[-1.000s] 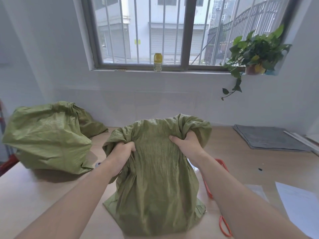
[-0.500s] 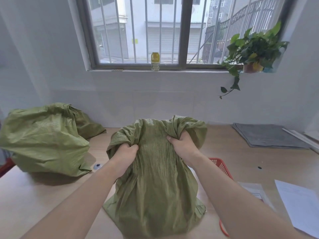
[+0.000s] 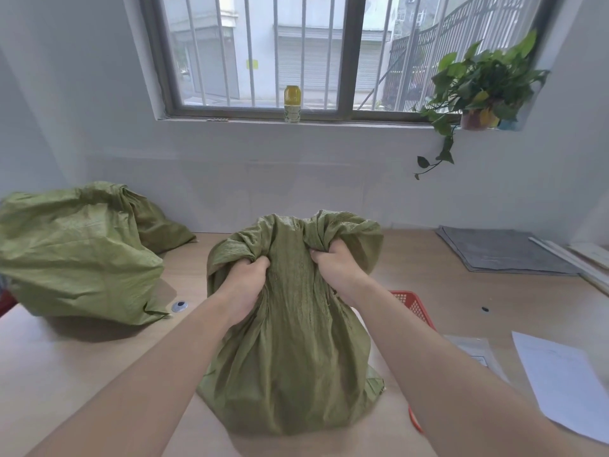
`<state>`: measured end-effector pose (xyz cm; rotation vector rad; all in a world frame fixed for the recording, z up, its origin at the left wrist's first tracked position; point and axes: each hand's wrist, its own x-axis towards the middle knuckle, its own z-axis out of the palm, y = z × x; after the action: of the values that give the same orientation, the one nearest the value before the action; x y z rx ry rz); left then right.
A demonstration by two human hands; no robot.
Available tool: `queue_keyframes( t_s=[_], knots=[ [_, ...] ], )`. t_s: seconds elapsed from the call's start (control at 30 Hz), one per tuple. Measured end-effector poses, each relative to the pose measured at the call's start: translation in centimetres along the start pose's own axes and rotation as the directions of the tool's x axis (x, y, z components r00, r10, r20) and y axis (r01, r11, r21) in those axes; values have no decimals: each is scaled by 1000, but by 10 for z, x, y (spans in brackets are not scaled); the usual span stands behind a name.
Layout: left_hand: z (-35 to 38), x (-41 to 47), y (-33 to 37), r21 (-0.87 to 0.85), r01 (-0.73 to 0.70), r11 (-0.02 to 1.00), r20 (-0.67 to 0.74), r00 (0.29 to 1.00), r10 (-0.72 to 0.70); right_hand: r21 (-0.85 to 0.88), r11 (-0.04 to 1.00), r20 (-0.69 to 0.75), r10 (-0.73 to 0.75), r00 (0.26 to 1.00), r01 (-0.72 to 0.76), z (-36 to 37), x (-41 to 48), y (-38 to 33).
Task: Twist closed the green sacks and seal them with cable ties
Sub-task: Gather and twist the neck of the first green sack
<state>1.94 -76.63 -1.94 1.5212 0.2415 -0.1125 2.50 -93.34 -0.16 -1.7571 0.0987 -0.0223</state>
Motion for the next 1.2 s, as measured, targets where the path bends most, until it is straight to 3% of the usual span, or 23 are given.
queue_keyframes(
  t_s=[0.13,0.63,0.77,0.9,1.1,1.2],
  knots=[
    [3,-1,-2,-58,26,998,116,993,-19,18,999,29,28,999,-28,-3,-3,-2],
    [15,-7,-6,-6,-35,999,109,993,35,72,995,76,59,995,-65,-4,-18,-9],
    [19,-4,-9,-65,-21,998,94,995,27,-9,999,80,41,996,-40,-3,-21,-8],
    [17,-2,-13,-58,-46,997,169,984,55,-76,997,69,32,997,-27,-3,-23,-8],
    [19,4,-20,41,-60,997,17,998,60,-234,972,109,60,992,-33,1,-17,-9],
    [23,6,-20,34,-65,997,5,998,65,-243,968,126,89,988,-56,0,-13,-9]
  ],
)
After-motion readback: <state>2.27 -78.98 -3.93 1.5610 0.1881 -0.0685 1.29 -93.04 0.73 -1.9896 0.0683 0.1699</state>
